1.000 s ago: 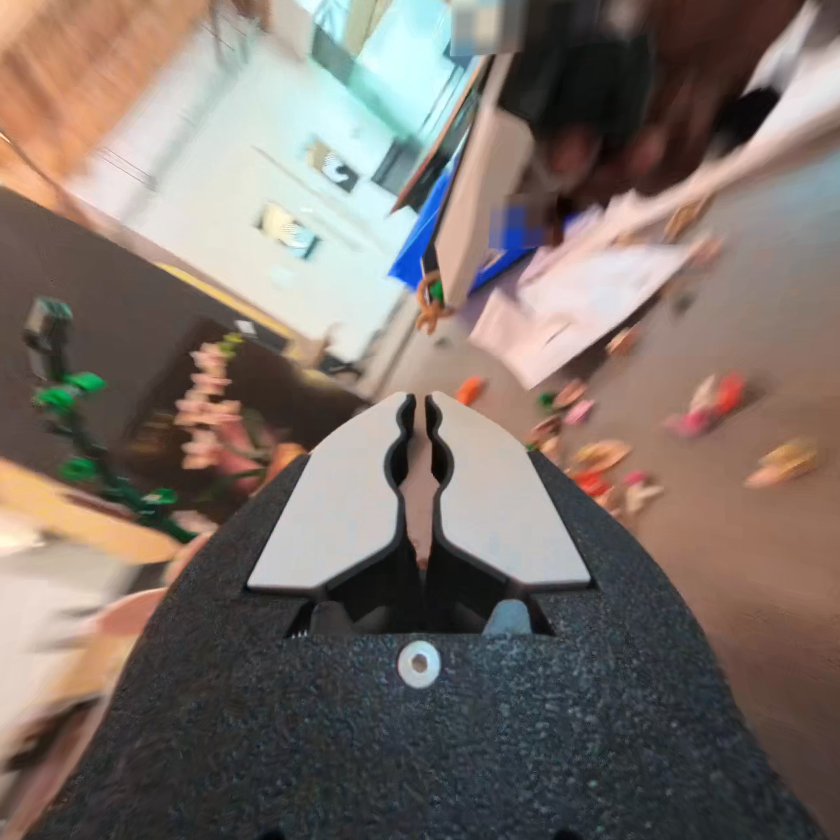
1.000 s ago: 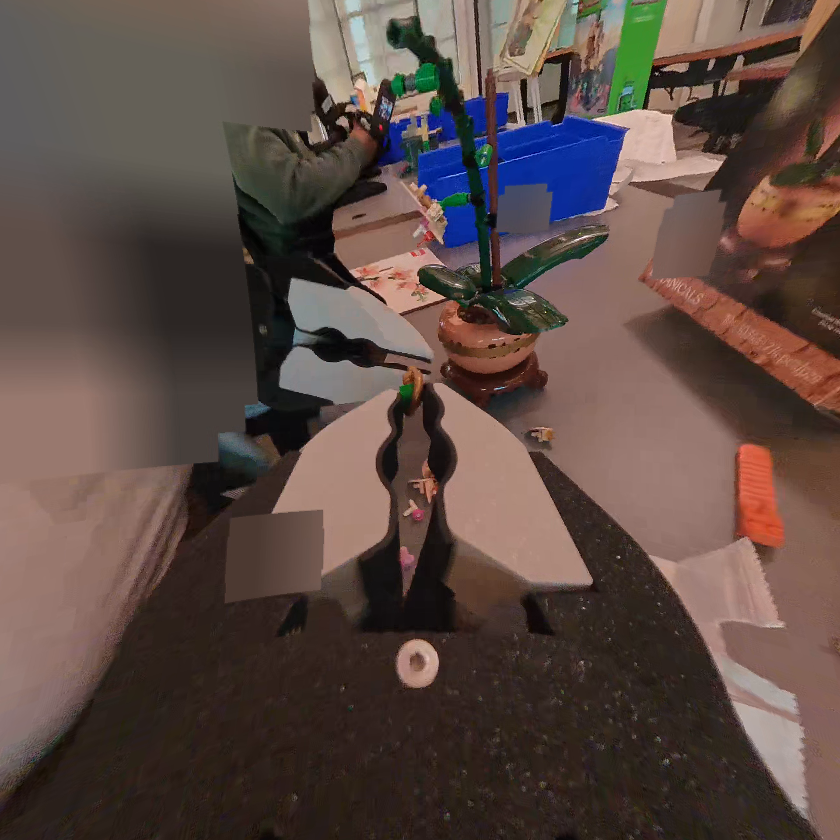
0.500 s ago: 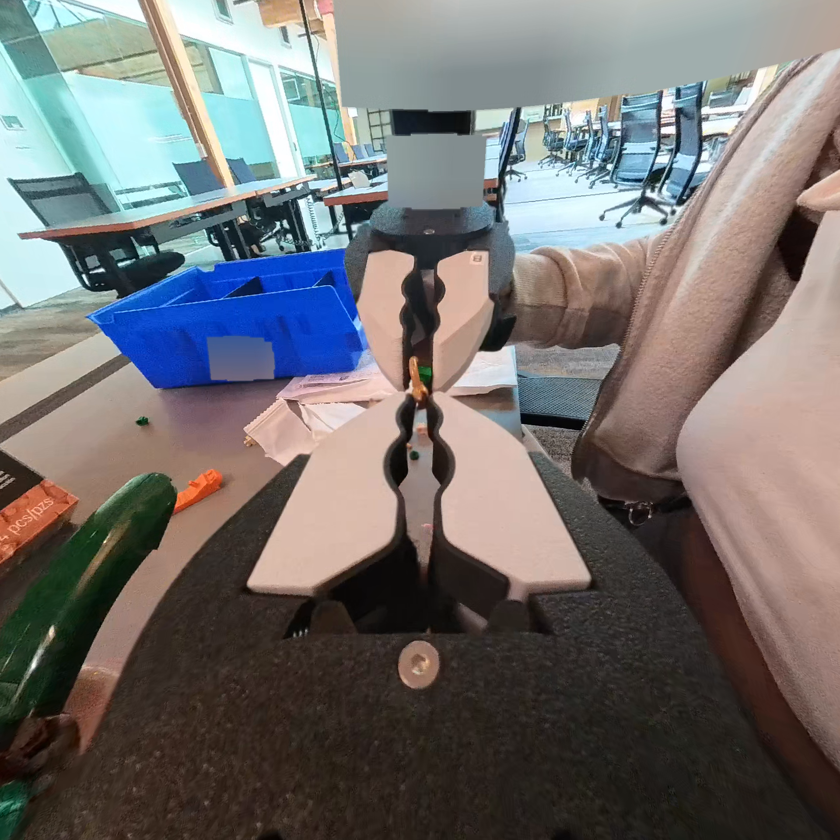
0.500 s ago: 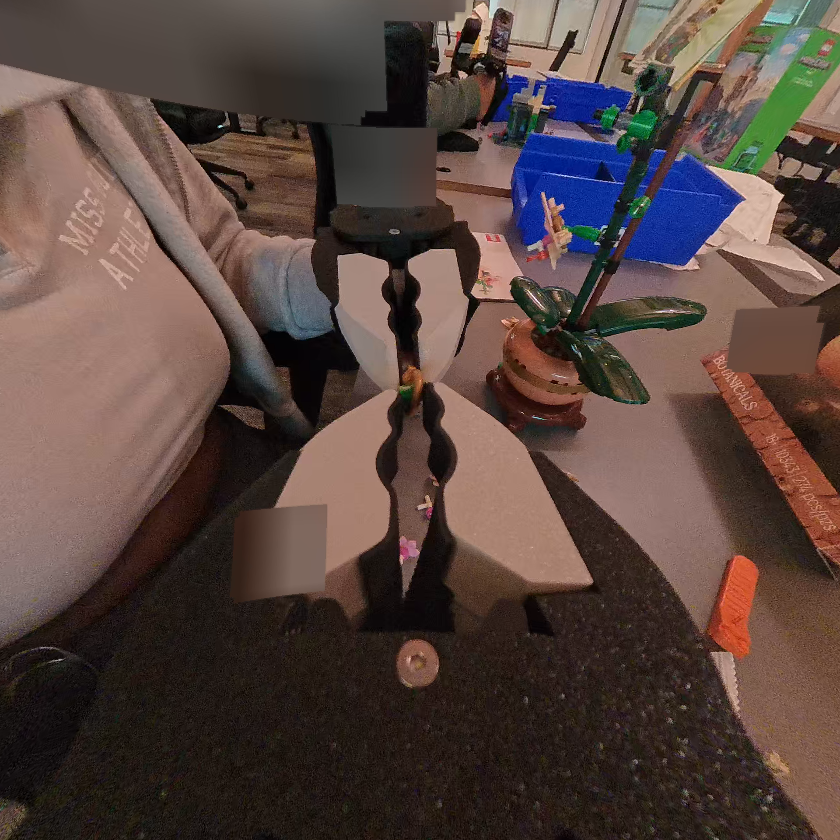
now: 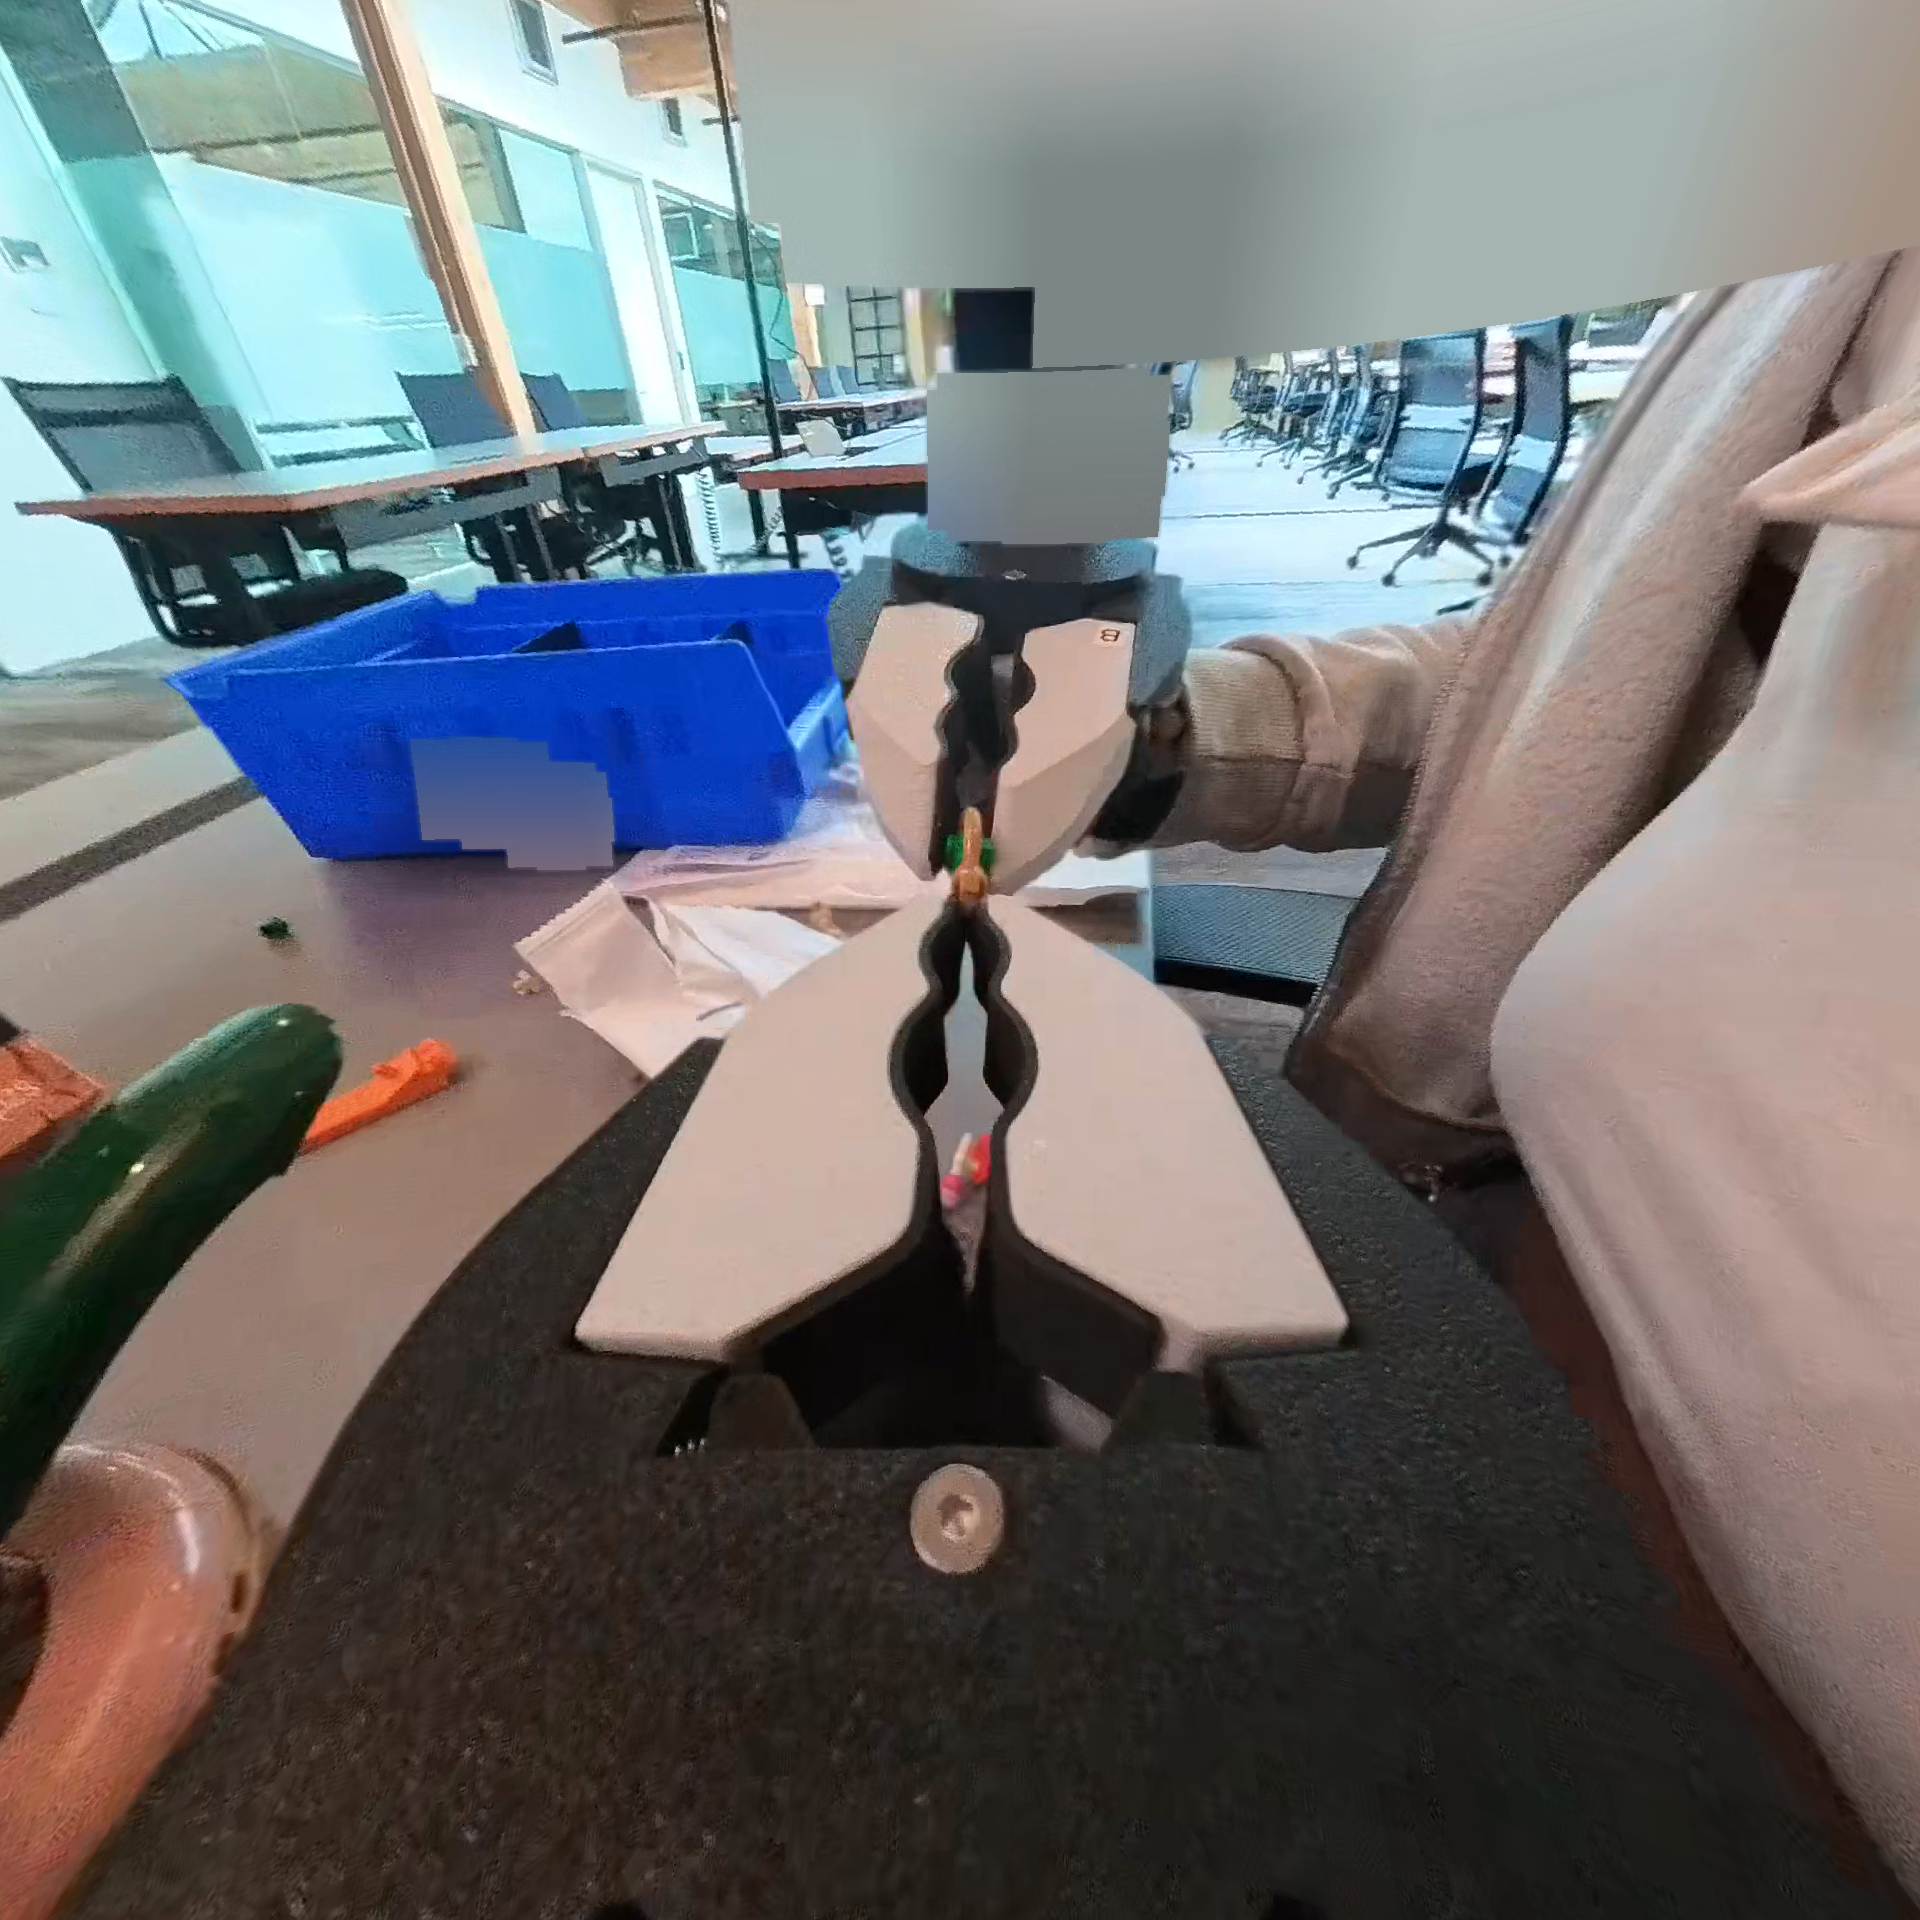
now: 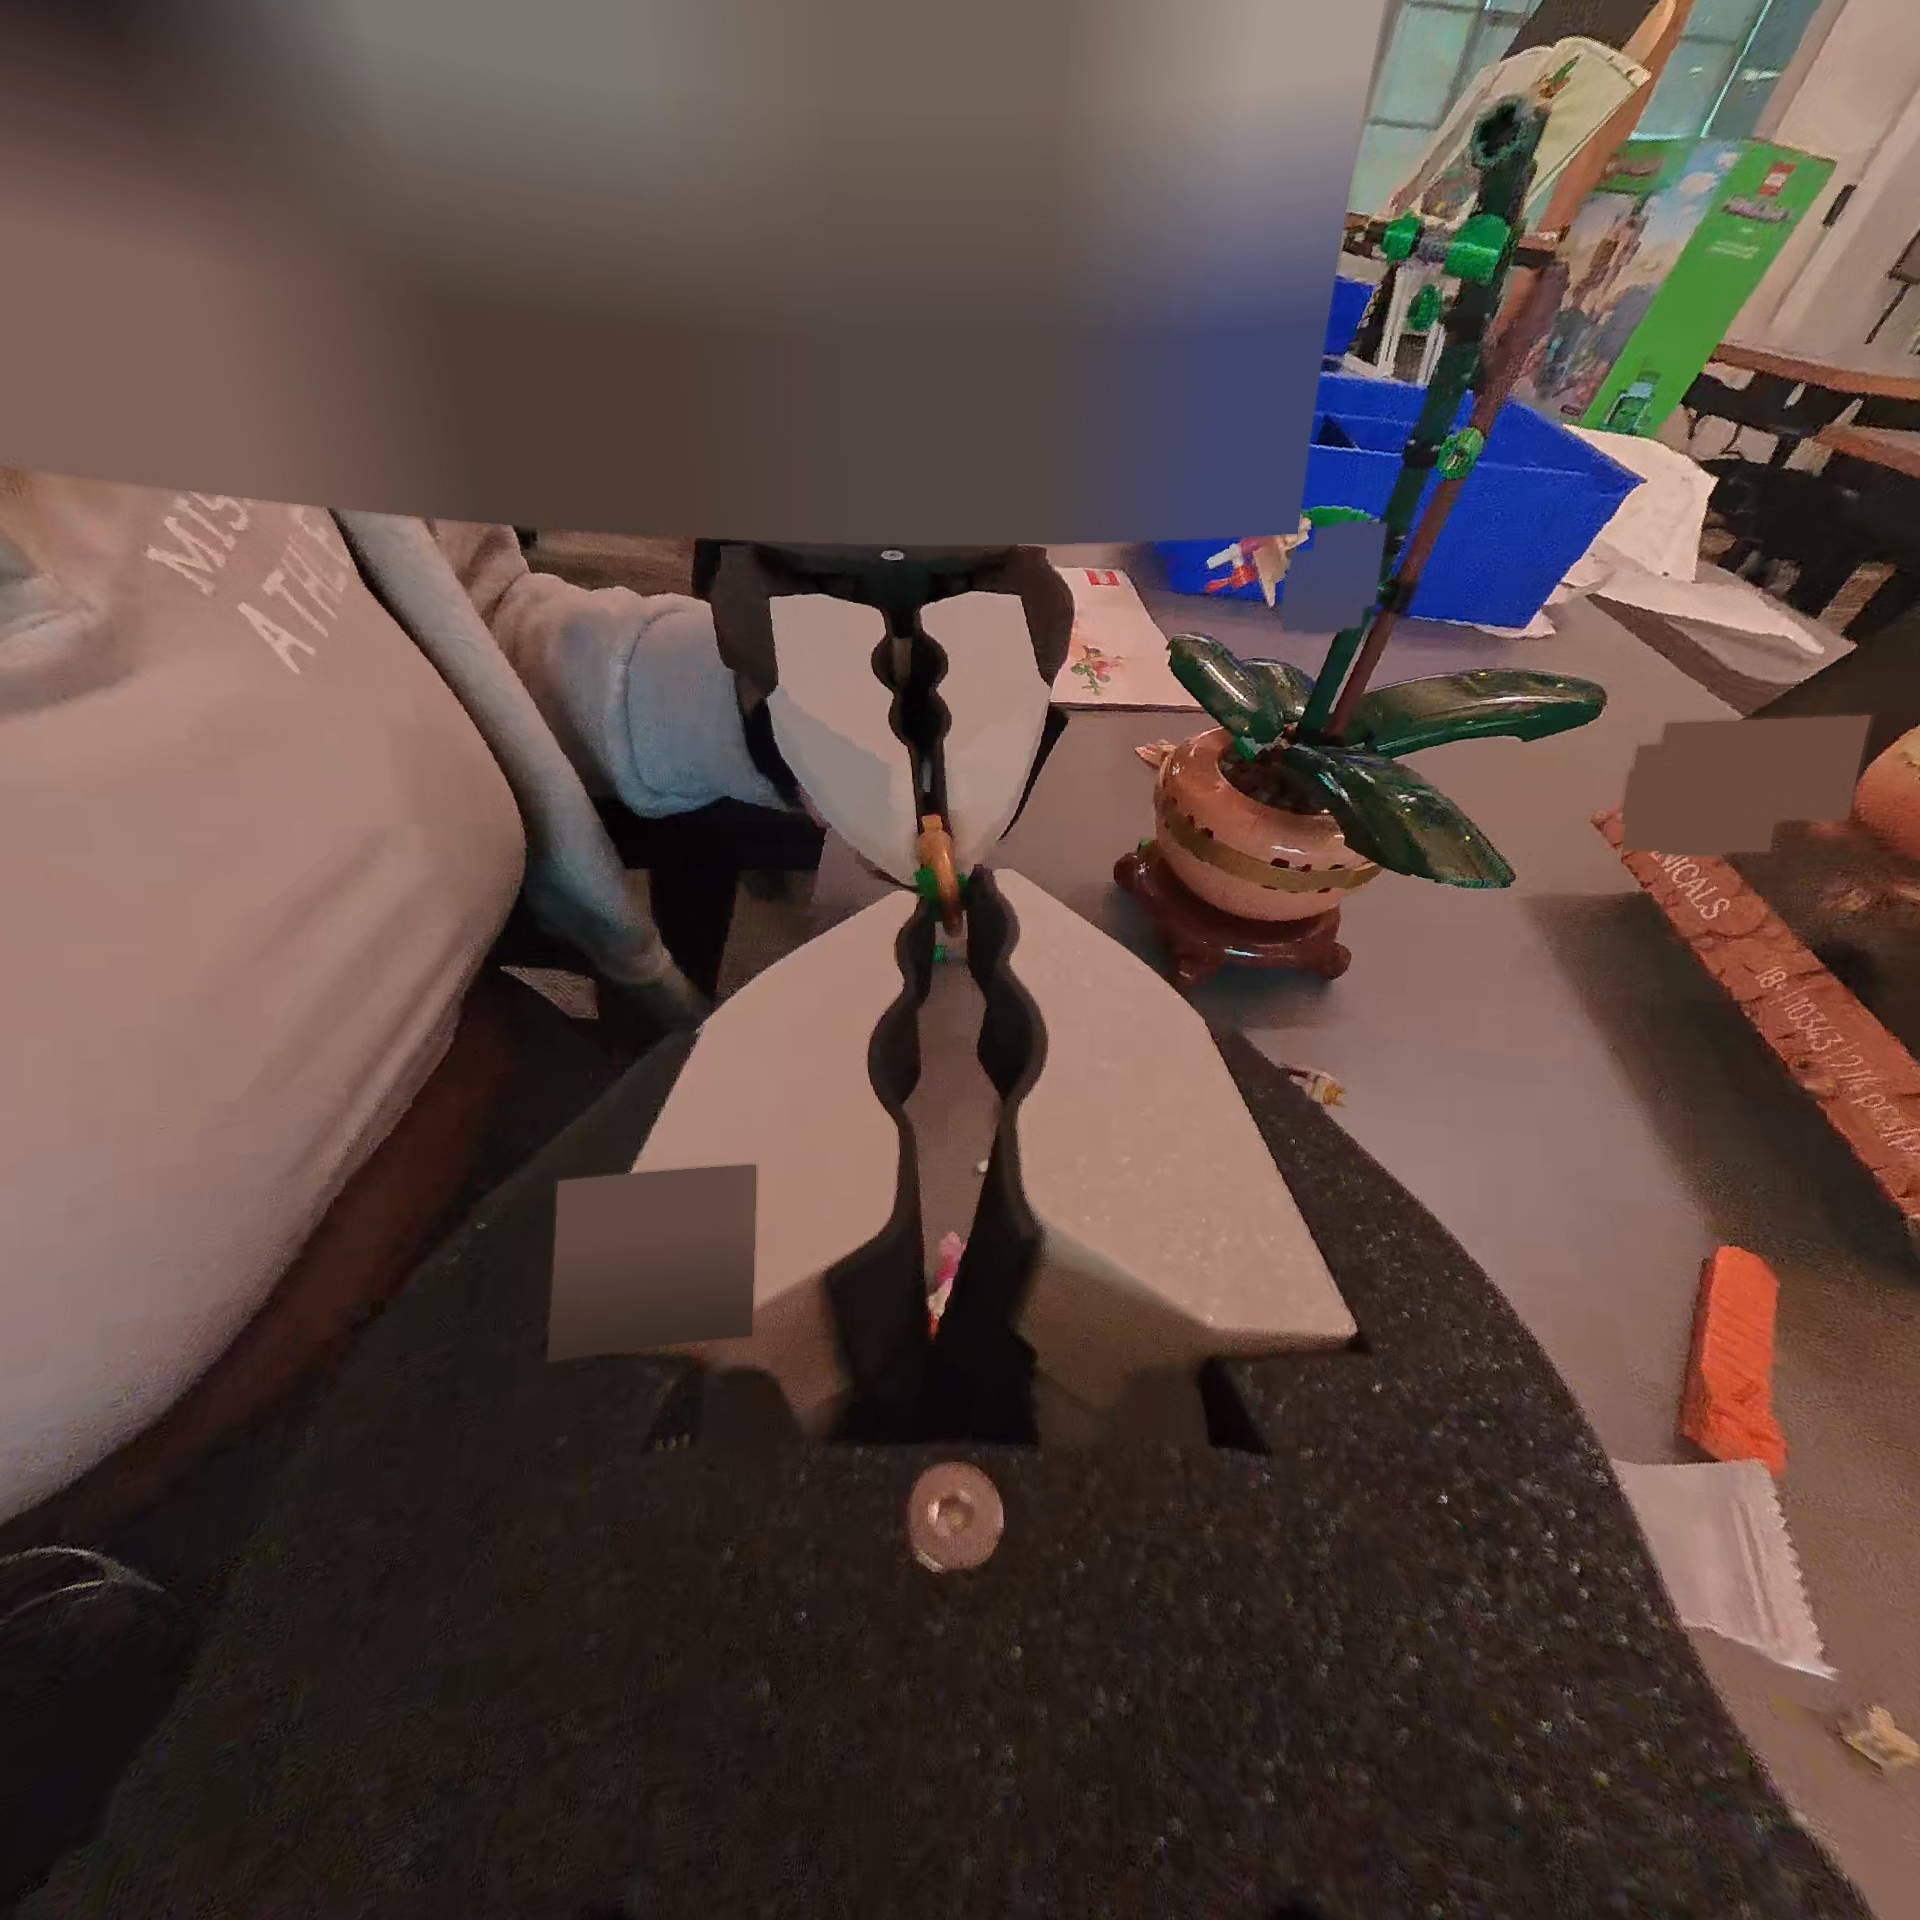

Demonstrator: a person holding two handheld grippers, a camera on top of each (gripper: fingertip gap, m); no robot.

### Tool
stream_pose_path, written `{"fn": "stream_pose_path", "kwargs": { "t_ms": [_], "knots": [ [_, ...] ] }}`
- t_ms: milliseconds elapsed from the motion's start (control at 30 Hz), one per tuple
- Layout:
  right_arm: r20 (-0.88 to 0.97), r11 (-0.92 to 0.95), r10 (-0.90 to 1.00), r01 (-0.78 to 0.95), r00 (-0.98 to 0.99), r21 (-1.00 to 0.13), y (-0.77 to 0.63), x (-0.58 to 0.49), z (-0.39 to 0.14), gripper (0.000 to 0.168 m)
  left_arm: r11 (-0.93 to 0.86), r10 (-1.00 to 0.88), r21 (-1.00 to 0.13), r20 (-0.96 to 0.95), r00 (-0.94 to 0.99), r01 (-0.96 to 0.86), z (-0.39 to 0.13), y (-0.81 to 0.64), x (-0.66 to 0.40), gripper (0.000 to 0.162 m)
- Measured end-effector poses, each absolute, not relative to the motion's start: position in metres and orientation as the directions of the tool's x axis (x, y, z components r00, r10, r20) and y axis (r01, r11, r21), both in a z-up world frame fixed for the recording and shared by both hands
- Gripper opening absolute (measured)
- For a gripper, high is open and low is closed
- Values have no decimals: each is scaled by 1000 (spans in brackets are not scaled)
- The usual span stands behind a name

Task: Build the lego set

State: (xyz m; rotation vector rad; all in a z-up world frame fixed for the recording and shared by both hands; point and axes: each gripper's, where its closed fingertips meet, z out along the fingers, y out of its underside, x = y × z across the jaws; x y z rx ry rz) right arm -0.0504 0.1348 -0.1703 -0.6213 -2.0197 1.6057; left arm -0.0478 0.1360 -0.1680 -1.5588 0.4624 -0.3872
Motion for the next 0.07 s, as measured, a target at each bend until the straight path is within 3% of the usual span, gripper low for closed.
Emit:
{"fn": "stream_pose_path", "kwargs": {
  "t_ms": [67],
  "knots": [
    [222, 287, 657, -34, -720, -957, 143, -51, -163, 5, -16, -530, -1000, 31, 847, 26, -163, 127, -54, 0]
  ]
}}
